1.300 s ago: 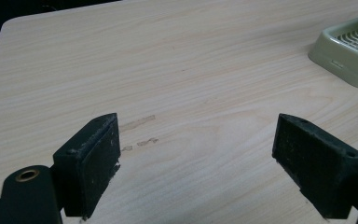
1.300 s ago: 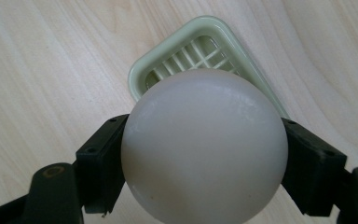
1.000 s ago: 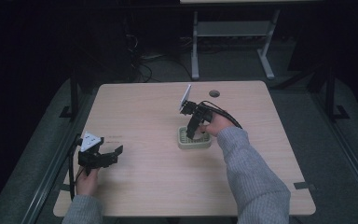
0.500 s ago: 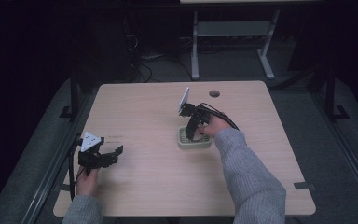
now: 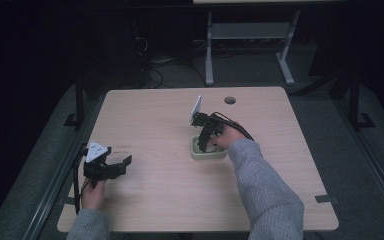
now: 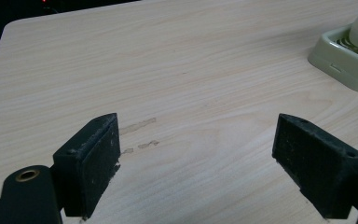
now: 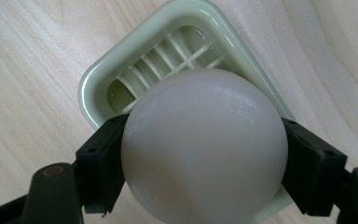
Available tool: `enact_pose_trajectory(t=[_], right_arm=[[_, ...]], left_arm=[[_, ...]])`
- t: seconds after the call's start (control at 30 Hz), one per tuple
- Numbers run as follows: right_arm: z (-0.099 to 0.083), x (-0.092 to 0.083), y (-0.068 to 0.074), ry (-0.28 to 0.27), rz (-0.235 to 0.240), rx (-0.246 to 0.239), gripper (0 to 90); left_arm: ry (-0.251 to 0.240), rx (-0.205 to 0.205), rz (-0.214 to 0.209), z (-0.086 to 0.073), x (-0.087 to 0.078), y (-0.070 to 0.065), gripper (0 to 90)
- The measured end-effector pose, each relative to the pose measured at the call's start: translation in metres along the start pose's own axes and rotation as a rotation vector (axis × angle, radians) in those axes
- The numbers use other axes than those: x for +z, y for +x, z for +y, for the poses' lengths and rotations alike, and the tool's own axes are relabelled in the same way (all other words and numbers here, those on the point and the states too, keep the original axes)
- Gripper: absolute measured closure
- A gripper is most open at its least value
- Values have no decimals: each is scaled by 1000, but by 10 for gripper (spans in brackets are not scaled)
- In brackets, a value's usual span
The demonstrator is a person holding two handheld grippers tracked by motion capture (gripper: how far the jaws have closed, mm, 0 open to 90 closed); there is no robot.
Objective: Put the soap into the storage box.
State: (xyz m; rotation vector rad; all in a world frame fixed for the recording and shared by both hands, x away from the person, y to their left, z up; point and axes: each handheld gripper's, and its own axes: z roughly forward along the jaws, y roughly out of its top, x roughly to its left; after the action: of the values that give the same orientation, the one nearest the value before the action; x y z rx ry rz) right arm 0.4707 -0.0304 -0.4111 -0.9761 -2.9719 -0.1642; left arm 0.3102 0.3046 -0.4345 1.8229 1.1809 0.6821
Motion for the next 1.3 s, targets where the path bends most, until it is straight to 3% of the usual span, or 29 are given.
enact_pose_trajectory(t=[0.77, 0.97, 1.2, 1.3], right_arm=[[-1, 2, -1, 17, 3, 19, 232], [-4, -4, -3, -20, 8, 12, 231], [-12, -24, -4, -84, 49, 50, 224], [-17, -30, -4, -92, 38, 59, 225]], left_arm=[[-4, 2, -2, 1, 0, -2, 148], [-6, 3, -2, 1, 0, -2, 149], [-1, 11, -3, 1, 0, -3, 148], [-1, 12, -6, 1, 0, -3, 148]])
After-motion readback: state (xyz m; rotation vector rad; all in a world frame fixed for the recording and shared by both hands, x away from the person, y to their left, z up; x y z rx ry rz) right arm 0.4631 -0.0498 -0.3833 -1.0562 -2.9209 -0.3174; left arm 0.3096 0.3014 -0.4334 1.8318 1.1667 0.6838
